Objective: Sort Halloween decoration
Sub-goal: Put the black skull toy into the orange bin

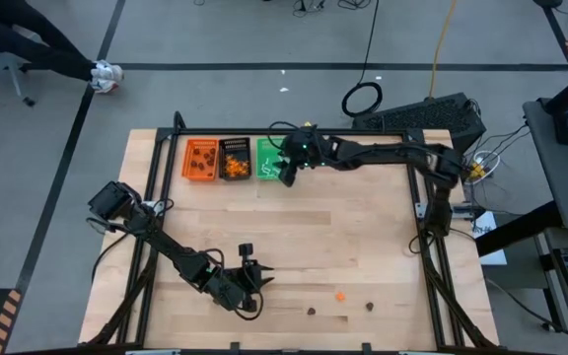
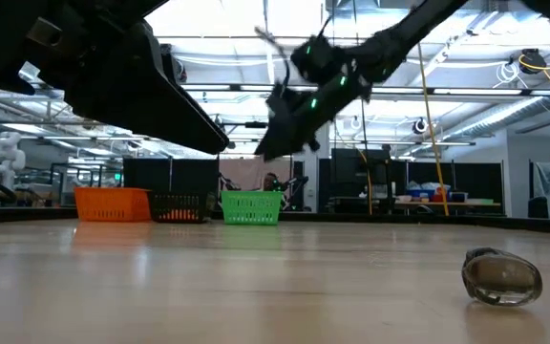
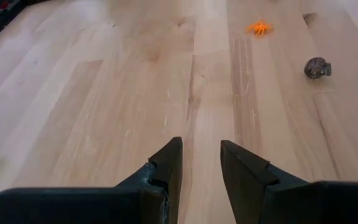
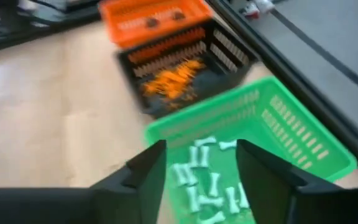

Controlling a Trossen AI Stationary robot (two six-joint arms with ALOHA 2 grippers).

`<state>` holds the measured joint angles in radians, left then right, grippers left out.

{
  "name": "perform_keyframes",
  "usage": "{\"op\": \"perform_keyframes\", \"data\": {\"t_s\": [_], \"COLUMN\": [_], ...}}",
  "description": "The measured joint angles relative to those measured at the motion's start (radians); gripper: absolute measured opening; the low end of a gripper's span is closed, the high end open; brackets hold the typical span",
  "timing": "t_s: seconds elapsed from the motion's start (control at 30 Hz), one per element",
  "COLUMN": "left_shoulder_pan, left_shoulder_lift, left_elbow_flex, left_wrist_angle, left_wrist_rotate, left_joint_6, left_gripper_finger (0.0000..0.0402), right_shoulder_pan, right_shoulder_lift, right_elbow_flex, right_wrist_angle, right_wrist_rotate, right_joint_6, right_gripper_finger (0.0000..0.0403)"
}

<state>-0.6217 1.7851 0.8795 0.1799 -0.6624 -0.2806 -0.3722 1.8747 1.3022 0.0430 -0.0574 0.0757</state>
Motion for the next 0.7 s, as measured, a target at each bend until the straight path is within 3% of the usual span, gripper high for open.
{"op": "perform_keyframes", "data": {"t_s": [0.13, 0.27, 0.37, 0.6, 0.7], "left_shoulder_pan": [0.000, 0.000, 0.000, -0.009, -0.036], "left_shoulder_lift": [0.000, 0.000, 0.000, 0.001, 0.000], "left_elbow_flex": [0.000, 0.000, 0.000, 0.015, 0.017], "left_wrist_angle": [0.021, 0.100, 0.151, 0.233, 0.207], "left_wrist_rotate": [0.031, 0.097, 0.145, 0.295, 0.286], "left_joint_6": [-0.001, 0.000, 0.009, 0.028, 0.029], "left_gripper_finger": [0.0109, 0.0109, 0.0109, 0.0109, 0.0109], "right_shoulder_pan": [0.062, 0.165, 0.270, 0.527, 0.624], "right_shoulder_lift": [-0.139, -0.288, -0.367, -0.423, -0.419], "right_elbow_flex": [0.000, 0.000, 0.000, 0.000, -0.014], "right_wrist_angle": [-0.169, -0.404, -0.543, -0.726, -0.752], "right_wrist_rotate": [0.003, 0.016, 0.093, 0.266, 0.326], "right_joint_6": [-0.060, -0.073, -0.039, 0.100, 0.171], "right_gripper_finger": [0.0205, 0.0204, 0.0198, 0.0195, 0.0195]}}
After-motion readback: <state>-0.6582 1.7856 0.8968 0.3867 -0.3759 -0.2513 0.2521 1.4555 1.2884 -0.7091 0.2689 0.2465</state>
